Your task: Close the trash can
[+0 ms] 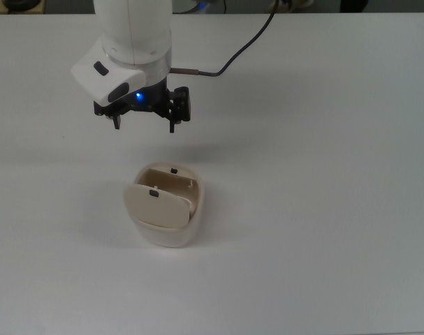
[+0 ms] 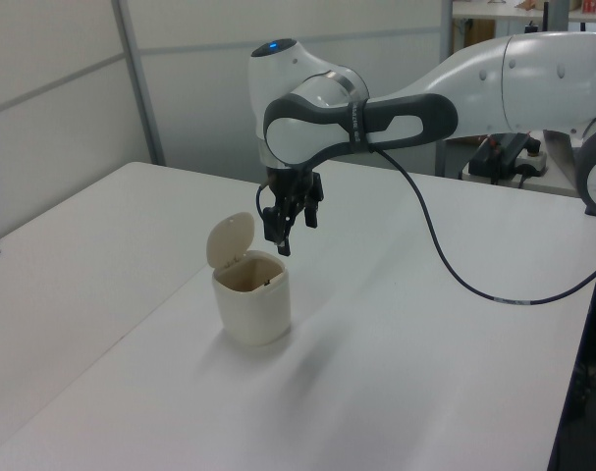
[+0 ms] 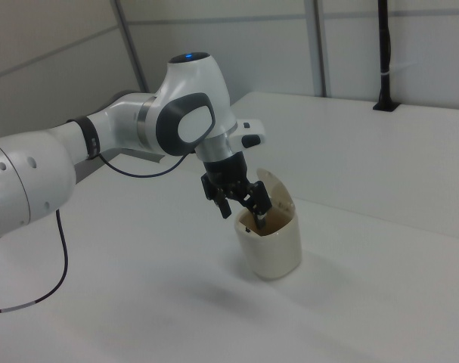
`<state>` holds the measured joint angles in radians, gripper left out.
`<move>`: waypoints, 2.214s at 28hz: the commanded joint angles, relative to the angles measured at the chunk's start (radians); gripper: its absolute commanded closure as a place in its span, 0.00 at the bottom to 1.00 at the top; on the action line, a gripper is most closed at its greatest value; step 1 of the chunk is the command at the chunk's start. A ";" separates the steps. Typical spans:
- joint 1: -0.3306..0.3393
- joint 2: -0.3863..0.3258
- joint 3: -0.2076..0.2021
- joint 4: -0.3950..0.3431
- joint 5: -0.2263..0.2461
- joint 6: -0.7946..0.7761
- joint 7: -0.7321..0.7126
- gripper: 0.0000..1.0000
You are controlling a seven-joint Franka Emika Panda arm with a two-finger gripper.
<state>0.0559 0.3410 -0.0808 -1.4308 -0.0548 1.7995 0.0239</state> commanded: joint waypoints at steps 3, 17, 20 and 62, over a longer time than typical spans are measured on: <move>0.001 -0.036 -0.004 -0.010 -0.016 -0.066 -0.007 0.01; -0.018 -0.046 -0.002 -0.010 0.003 -0.118 -0.105 1.00; -0.018 -0.046 -0.004 -0.010 0.013 -0.118 -0.105 1.00; -0.030 0.049 0.009 0.069 0.193 0.578 -0.088 1.00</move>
<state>0.0186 0.3504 -0.0730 -1.3557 0.1138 2.2543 -0.0642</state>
